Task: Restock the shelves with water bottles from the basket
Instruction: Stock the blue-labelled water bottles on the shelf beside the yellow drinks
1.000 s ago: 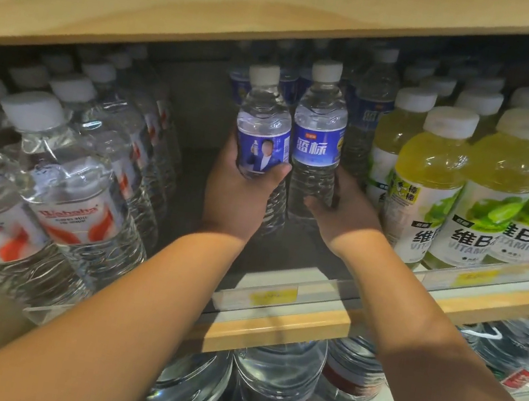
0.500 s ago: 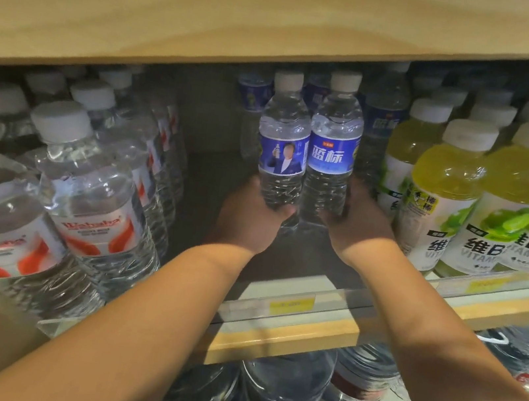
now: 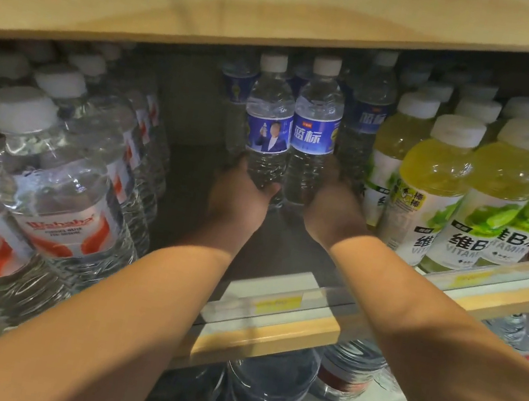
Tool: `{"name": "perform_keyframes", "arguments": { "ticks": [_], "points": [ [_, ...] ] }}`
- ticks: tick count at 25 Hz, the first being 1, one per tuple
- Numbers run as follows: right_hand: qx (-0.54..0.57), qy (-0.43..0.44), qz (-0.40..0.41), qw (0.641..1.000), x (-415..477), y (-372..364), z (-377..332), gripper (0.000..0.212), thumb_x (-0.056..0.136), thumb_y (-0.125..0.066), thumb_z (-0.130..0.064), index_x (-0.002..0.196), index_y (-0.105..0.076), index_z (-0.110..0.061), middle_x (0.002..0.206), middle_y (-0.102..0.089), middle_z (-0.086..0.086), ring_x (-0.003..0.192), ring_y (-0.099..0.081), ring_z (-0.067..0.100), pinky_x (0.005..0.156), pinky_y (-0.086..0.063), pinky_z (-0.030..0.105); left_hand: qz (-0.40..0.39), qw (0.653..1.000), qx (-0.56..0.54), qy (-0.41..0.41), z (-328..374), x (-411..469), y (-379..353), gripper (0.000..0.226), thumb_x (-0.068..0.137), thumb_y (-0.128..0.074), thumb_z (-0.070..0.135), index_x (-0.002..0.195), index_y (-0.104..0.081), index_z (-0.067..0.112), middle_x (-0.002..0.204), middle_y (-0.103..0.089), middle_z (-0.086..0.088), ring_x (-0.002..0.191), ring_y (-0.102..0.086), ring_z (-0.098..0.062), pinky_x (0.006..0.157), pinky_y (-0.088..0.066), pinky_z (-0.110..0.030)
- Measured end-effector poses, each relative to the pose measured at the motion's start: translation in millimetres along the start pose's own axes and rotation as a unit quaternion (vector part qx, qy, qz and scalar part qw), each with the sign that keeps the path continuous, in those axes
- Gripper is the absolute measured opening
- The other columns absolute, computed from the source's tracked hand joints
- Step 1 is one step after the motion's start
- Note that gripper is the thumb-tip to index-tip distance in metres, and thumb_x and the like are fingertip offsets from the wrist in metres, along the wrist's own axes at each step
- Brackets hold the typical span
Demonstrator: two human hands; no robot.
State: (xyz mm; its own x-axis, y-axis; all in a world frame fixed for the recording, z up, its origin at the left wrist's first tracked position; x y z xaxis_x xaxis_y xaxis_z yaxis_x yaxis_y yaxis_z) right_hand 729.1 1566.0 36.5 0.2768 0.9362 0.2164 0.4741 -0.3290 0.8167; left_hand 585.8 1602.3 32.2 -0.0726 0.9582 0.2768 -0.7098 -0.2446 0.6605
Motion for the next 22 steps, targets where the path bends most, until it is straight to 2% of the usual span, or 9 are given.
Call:
{"name": "perform_keyframes", "arguments": {
  "ticks": [3,7,10,13,14,16,18,20,22],
  "points": [
    [-0.025,0.020,0.011,0.999,9,-3,2,0.080,0.088,-0.052,-0.009,0.152,-0.006,-0.010,0.131,-0.053,0.023,0.116,-0.055,0.040,0.098,-0.045,0.046,0.004,1.000,0.007,-0.006,0,11,-5,0.067,0.080,-0.071,0.043,0.138,-0.047,0.019,0.130,-0.060,-0.009,0.122,-0.053,-0.030,0.099,-0.045,-0.042],
    [-0.024,0.017,0.017,0.999,23,-4,2,0.079,0.087,-0.054,-0.008,0.152,-0.010,-0.011,0.128,-0.057,0.020,0.115,-0.057,0.038,0.099,-0.045,0.046,-0.001,0.999,0.042,-0.020,-3,22,-12,0.069,0.083,-0.067,0.047,0.142,-0.042,0.021,0.134,-0.056,-0.012,0.124,-0.051,-0.031,0.099,-0.044,-0.041],
    [-0.049,0.024,0.031,0.998,32,-8,3,0.079,0.087,-0.050,-0.003,0.152,-0.007,-0.008,0.129,-0.056,0.018,0.114,-0.058,0.035,0.097,-0.047,0.039,-0.006,0.997,0.067,-0.030,2,28,-13,0.067,0.086,-0.064,0.043,0.143,-0.039,0.021,0.133,-0.057,-0.013,0.125,-0.049,-0.033,0.097,-0.043,-0.038],
    [-0.021,-0.001,-0.008,1.000,32,-4,5,0.064,0.091,-0.048,-0.003,0.149,-0.020,-0.006,0.130,-0.055,0.019,0.117,-0.055,0.035,0.091,-0.042,0.033,-0.006,0.996,0.085,-0.027,4,33,-16,0.065,0.087,-0.063,0.044,0.143,-0.038,0.023,0.132,-0.058,-0.013,0.125,-0.049,-0.033,0.098,-0.044,-0.039],
    [-0.005,-0.002,-0.013,1.000,31,-3,5,0.064,0.092,-0.048,-0.006,0.149,-0.020,-0.009,0.131,-0.056,0.018,0.119,-0.054,0.034,0.094,-0.042,0.034,-0.012,0.996,0.088,-0.024,5,33,-17,0.066,0.087,-0.063,0.044,0.144,-0.036,0.024,0.132,-0.058,-0.013,0.125,-0.050,-0.033,0.098,-0.045,-0.040],
    [0.013,0.010,-0.008,1.000,27,-1,2,0.074,0.092,-0.050,-0.012,0.152,-0.008,-0.014,0.135,-0.054,0.014,0.122,-0.053,0.033,0.102,-0.042,0.037,-0.033,0.994,0.099,-0.022,2,33,-15,0.069,0.087,-0.063,0.044,0.145,-0.033,0.025,0.133,-0.056,-0.013,0.123,-0.051,-0.034,0.096,-0.046,-0.041],
    [-0.003,0.007,-0.032,0.999,18,1,-1,0.082,0.091,-0.051,-0.013,0.153,0.001,-0.011,0.137,-0.052,0.013,0.122,-0.053,0.033,0.103,-0.042,0.041,-0.062,0.991,0.114,-0.032,0,28,-9,0.069,0.086,-0.064,0.045,0.144,-0.035,0.024,0.133,-0.057,-0.012,0.121,-0.054,-0.034,0.095,-0.047,-0.041],
    [-0.059,-0.011,-0.075,0.995,2,4,-1,0.069,0.090,-0.049,-0.012,0.151,-0.016,-0.005,0.127,-0.058,0.016,0.113,-0.057,0.035,0.094,-0.048,0.041,-0.082,0.985,0.139,-0.060,1,15,4,0.063,0.084,-0.063,0.047,0.139,-0.042,0.024,0.128,-0.060,-0.011,0.117,-0.056,-0.035,0.094,-0.048,-0.041],
    [-0.091,-0.007,-0.102,0.991,-15,11,-3,0.059,0.090,-0.049,-0.019,0.145,-0.031,-0.005,0.120,-0.061,0.018,0.107,-0.059,0.037,0.087,-0.050,0.040,-0.101,0.976,0.163,-0.102,5,-4,19,0.048,0.085,-0.062,0.039,0.129,-0.054,0.021,0.123,-0.064,-0.010,0.113,-0.058,-0.033,0.092,-0.049,-0.037]
  ]
}}
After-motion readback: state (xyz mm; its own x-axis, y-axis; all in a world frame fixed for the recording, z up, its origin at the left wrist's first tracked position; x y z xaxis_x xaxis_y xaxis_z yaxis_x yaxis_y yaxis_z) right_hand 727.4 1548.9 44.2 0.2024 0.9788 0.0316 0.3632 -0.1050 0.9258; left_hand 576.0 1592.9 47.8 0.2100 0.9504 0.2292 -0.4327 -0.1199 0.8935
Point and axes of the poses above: each hand's wrist, its own x-axis towards the middle knuckle, its own y-axis out of the back of the hand, z = x × y, the point moved 3 cm from there along x, towards the middle knuckle
